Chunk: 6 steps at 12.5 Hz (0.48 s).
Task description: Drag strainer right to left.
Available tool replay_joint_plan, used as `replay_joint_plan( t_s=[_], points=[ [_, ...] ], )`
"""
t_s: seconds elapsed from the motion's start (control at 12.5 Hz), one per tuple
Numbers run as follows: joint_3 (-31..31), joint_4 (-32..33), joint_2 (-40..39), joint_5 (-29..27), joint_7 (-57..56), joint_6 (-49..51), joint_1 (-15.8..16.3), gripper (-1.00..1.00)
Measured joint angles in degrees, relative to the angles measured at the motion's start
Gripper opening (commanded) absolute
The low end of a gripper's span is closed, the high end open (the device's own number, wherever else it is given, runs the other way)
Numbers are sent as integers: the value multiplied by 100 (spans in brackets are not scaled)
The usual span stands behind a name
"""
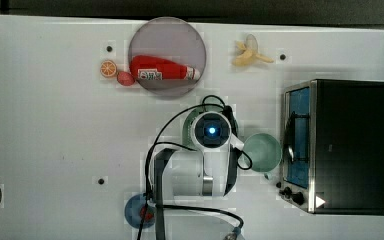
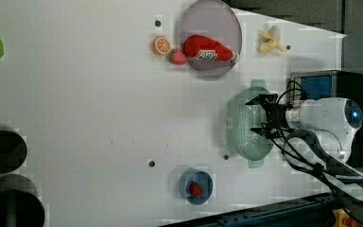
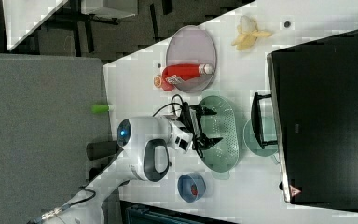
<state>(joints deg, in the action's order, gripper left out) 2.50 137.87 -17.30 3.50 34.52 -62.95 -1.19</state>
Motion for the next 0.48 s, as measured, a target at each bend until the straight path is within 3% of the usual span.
replay_joint_plan(
  t_s=[0.48],
  points=[
    [-160,-90,-565,-213,305,-280,264,100]
  ],
)
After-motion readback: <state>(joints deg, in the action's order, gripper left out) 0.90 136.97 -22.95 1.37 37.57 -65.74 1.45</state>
